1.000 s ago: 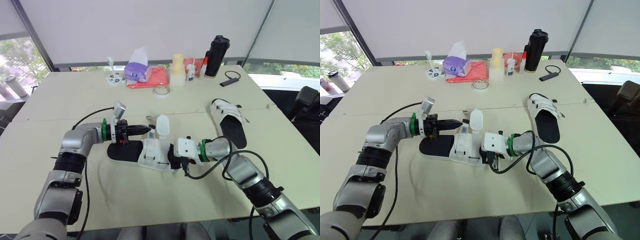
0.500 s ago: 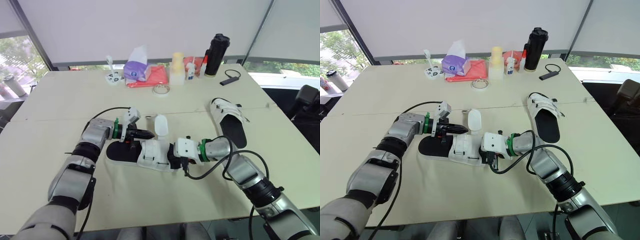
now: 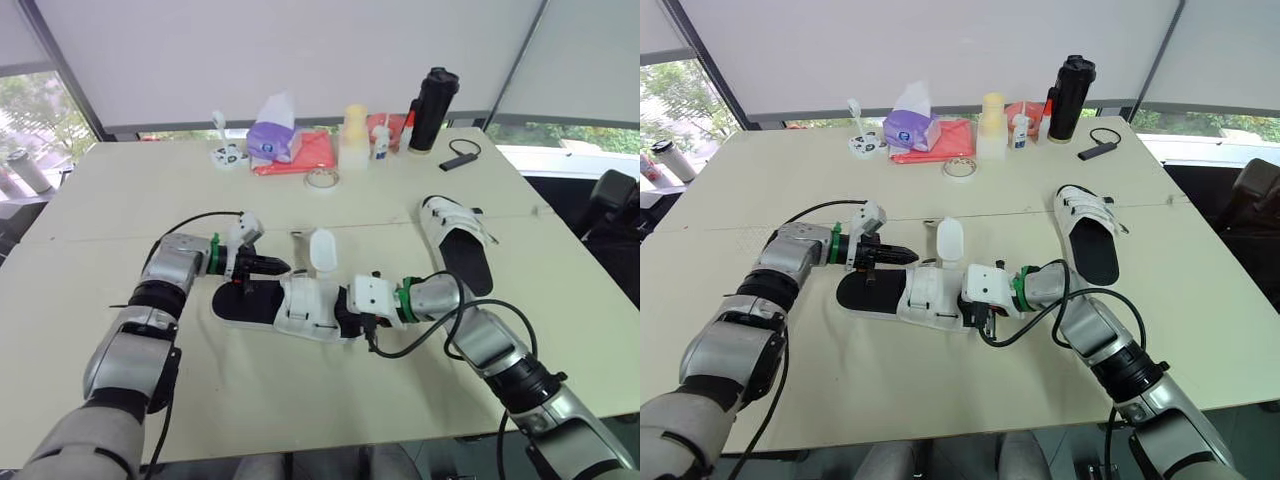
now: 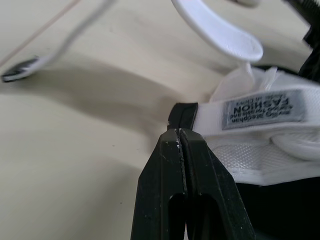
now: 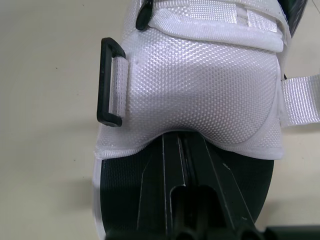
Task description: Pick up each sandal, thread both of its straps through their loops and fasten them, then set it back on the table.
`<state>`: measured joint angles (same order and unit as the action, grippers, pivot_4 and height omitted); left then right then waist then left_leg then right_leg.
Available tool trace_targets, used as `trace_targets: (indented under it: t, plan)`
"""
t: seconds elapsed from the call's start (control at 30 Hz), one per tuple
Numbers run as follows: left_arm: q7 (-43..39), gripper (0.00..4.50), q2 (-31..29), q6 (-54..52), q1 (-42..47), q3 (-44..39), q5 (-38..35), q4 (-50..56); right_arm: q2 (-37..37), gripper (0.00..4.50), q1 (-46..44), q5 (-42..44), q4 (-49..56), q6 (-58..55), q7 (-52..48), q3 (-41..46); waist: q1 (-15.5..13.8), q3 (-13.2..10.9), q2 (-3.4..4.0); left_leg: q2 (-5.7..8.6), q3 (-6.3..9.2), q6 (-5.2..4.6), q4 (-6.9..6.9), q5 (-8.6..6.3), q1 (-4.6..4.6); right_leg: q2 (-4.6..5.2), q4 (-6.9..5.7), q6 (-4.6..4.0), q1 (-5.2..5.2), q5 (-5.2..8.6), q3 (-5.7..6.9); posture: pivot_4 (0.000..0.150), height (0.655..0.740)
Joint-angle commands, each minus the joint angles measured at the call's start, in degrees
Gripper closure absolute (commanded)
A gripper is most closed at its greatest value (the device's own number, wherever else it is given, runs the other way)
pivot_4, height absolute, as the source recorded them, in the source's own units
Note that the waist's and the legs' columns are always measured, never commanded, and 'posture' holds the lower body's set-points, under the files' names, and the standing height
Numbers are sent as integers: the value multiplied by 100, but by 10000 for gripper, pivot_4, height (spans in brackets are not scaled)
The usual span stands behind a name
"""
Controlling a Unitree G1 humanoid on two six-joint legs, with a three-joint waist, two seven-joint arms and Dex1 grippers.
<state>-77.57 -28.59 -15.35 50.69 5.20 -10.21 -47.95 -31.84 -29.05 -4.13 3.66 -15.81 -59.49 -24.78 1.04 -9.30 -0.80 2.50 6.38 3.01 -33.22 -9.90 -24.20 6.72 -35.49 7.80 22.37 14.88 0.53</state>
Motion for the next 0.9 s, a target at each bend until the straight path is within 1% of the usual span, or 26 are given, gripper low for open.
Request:
trace_targets:
  t: [0.03, 0.1, 0.17, 0.3, 0.47, 0.53, 0.57, 0.6, 0.63, 0.7, 0.8, 0.83, 0.9]
  plan:
    - [90, 44652, -144, -641, -281, -387, -437, 930, -53, 45000, 153, -195, -330, -151, -17, -181, -2, 0, 1, 0, 1, 0, 0, 0, 0, -1, -1, -1, 0, 0, 0, 1500, 7296]
    - [378, 44652, -18, -1366, -320, -736, -883, 1335, -45, 45000, 150, -188, -317, -154, -25, -184, -19, -2, -3, -1, 3, 0, -1, 0, 0, -2, -4, -6, 0, -3, 0, 1500, 7296]
    - [831, 44652, 198, -1983, -209, -1086, -1240, 1490, -27, 45000, 144, -192, -324, -146, -27, -194, -30, -8, -12, -1, 7, 0, -5, 1, 0, -3, -8, -4, -2, -2, 0, 1500, 7296]
    - [1433, 44652, 487, -2578, -31, -1346, -1478, 1491, -4, 45000, 127, -186, -350, -137, -26, -194, -16, -9, -14, -1, 13, 0, -21, 1, 0, -4, -11, 9, -8, 8, 3, 1500, 7296]
    - [1649, 44652, 618, -2921, 121, -1335, -1613, 1317, 14, 45000, 116, -200, -382, -122, -18, -200, 1, -10, -15, 1, 8, 0, -21, 1, 1, -4, -36, 0, 2, 0, 2, 1500, 7296]
    - [1713, 39570, 717, -2949, 259, -1273, -1586, 1114, -5, 45000, 134, -205, -364, -119, -8, -193, -6, -10, -15, 1, 8, 0, -21, 1, 1, -4, -43, 0, 4, 1, 2, 1500, 7296]
    - [1728, 36481, 761, -2930, 339, -1227, -1553, 993, -9, 45000, 139, -203, -352, -128, 2, -185, -13, -11, -17, 1, 8, 1, -24, 1, 1, -4, -46, 0, 4, 1, 2, 1500, 7296]
    - [1732, 32387, 787, -2911, 396, -1195, -1531, 903, -12, 45000, 143, -202, -342, -134, 9, -177, -20, -12, -18, 2, 9, 1, -28, 1, 1, -4, -47, 2, 3, 2, 2, 1500, 7296]
    - [1747, 26923, 802, -2884, 446, -1188, -1509, 796, -19, 45000, 148, -210, -334, -134, 14, -173, -20, -12, -19, 2, 9, 1, -33, 1, 1, -5, -48, 7, 1, 5, 2, 1500, 7296]
    - [1764, 17507, 809, -2797, 493, -1160, -1451, 639, -14, 45000, 149, -215, -338, -137, 21, -172, -18, -13, -19, 2, 9, 2, -41, 1, 1, -4, -48, 20, -2, 12, 2, 1500, 7296]
    - [1665, 1845, 830, -2785, 518, -1058, -1394, 503, -14, 45000, 155, -213, -317, -153, 34, -177, -11, -13, -19, 1, 8, 2, -42, 0, 1, -4, -48, 20, -1, 13, 1, 1500, 7296]
    - [1618, 854, 849, -2768, 515, -988, -1346, 455, -12, 45000, 155, -213, -311, -160, 39, -180, -14, -13, -19, 1, 9, 2, -42, 0, 1, -4, -49, 19, 0, 13, 1, 1500, 7296]
    - [1572, 854, 900, -2700, 511, -875, -1257, 356, -18, 45000, 158, -215, -294, -166, 42, -179, -18, -13, -19, 2, 8, 2, -42, 0, -1, -4, -49, 12, 0, 9, 1, 1500, 7296]
